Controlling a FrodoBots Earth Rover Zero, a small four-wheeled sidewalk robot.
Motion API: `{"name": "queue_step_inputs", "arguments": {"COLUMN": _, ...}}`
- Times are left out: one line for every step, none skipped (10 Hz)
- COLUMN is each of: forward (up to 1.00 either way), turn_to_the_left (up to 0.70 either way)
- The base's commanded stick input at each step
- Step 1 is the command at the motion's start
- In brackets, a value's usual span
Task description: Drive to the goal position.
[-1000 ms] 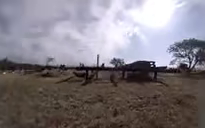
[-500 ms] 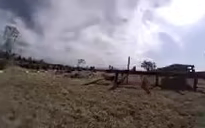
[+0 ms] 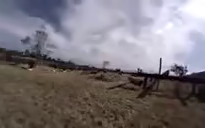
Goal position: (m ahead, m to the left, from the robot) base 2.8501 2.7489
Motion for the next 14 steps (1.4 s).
{"name": "queue_step_inputs", "arguments": {"forward": 0.7, "turn_to_the_left": 0.27}}
{"name": "queue_step_inputs", "arguments": {"forward": 0.7, "turn_to_the_left": 0.27}}
{"name": "queue_step_inputs", "arguments": {"forward": 0.7, "turn_to_the_left": 0.27}}
{"name": "queue_step_inputs", "arguments": {"forward": 0.7, "turn_to_the_left": 0.27}}
{"name": "queue_step_inputs", "arguments": {"forward": 0.7, "turn_to_the_left": 0.27}}
{"name": "queue_step_inputs", "arguments": {"forward": 0.7, "turn_to_the_left": 0.27}}
{"name": "queue_step_inputs", "arguments": {"forward": 0.7, "turn_to_the_left": 0.27}}
{"name": "queue_step_inputs", "arguments": {"forward": 0.7, "turn_to_the_left": 0.27}}
{"name": "queue_step_inputs", "arguments": {"forward": 0.7, "turn_to_the_left": 0.27}}
{"name": "queue_step_inputs", "arguments": {"forward": 0.7, "turn_to_the_left": 0.27}}
{"name": "queue_step_inputs", "arguments": {"forward": 0.7, "turn_to_the_left": 0.27}}
{"name": "queue_step_inputs", "arguments": {"forward": 0.7, "turn_to_the_left": 0.27}}
{"name": "queue_step_inputs", "arguments": {"forward": 0.7, "turn_to_the_left": 0.27}}
{"name": "queue_step_inputs", "arguments": {"forward": 0.7, "turn_to_the_left": 0.27}}
